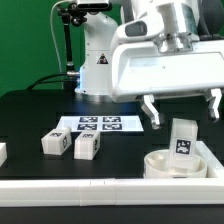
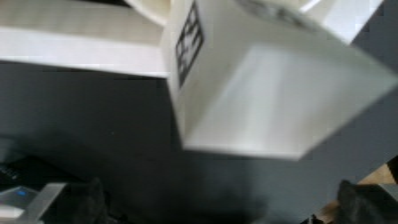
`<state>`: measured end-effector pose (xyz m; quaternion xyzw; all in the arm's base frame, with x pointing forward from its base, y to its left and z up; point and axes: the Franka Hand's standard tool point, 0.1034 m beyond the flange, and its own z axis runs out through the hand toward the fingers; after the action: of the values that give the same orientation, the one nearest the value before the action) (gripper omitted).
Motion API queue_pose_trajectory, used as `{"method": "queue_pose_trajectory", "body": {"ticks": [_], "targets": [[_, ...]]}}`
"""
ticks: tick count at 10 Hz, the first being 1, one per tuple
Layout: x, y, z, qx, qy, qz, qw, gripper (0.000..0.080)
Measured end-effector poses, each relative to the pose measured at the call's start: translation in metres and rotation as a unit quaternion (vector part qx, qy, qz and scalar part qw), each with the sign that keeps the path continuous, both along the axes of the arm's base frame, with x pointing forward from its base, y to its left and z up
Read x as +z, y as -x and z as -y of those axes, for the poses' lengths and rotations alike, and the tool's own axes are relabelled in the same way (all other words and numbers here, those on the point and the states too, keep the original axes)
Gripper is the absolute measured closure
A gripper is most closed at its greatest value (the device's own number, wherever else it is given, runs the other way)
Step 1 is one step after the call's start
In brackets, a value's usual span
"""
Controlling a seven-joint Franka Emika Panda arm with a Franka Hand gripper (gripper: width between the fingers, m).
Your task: Assemble stool
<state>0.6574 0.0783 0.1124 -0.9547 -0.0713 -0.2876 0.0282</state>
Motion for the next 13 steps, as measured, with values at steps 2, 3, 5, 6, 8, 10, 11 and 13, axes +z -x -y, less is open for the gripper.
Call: {"method": "queue_pose_trajectory", "body": {"ticks": [2, 3, 5, 6, 8, 10, 11, 13], "targets": [[0.007, -0.002, 0.003, 0.001, 0.001, 0.001, 1.0, 0.0151], [0.006, -0.002, 0.003, 0.001, 0.001, -0.001, 1.0, 0.0151], [0.005, -0.002, 0.002, 0.002, 0.001, -0.01, 1.0, 0.0151], [0.005, -0.001, 0.002, -0.015, -0.01, -0.013, 1.0, 0.0151], [-0.002, 0.009, -0.003, -0.058, -0.037, -0.073, 0.995, 0.0151], [-0.003, 0.008, 0.0, -0.053, -0.038, -0.15, 0.987, 0.0151], [-0.003, 0.01, -0.002, -0.05, -0.039, -0.172, 0.983, 0.0151], [-0.003, 0.017, -0.006, -0.039, -0.041, -0.258, 0.965, 0.0151]]}}
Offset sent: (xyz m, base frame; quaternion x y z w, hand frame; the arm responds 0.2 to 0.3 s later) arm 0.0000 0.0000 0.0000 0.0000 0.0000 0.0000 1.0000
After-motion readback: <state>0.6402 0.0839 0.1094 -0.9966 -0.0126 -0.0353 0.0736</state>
